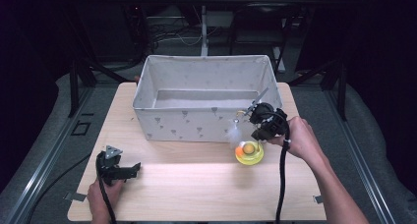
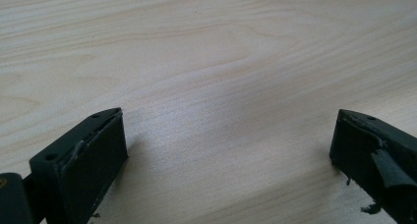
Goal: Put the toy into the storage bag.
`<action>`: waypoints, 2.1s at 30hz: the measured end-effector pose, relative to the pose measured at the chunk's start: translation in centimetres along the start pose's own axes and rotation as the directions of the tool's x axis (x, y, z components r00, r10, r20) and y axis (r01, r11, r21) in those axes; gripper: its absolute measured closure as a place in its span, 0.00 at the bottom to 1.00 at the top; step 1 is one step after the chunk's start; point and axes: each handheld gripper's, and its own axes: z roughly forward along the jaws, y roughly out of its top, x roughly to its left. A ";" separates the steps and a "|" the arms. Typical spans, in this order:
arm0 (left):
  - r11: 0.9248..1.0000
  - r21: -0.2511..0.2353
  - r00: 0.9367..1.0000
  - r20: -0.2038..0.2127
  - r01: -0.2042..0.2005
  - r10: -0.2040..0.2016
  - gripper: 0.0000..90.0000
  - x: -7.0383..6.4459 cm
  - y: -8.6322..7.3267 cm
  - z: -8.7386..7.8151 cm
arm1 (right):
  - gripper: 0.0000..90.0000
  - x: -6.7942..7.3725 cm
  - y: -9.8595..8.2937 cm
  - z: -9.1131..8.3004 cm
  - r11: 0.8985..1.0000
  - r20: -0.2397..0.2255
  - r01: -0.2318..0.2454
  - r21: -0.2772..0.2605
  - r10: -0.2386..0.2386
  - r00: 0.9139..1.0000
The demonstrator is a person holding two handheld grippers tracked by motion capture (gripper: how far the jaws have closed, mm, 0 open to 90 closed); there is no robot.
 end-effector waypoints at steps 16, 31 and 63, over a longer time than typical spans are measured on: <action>1.000 0.000 1.000 0.000 0.000 0.000 0.01 0.0 0.0 0.0 | 0.98 -0.2 1.8 -0.5 1.000 -0.024 0.030 -0.007 -0.030 0.999; 1.000 0.000 1.000 0.000 0.000 0.000 0.01 0.0 0.0 0.0 | 0.98 0.5 3.7 -2.1 0.998 -0.036 0.055 -0.033 -0.056 0.998; 1.000 0.001 1.000 -0.001 -0.001 0.001 0.01 0.0 0.0 0.0 | 0.98 0.6 6.4 -7.8 0.994 -0.050 0.090 -0.069 -0.094 0.994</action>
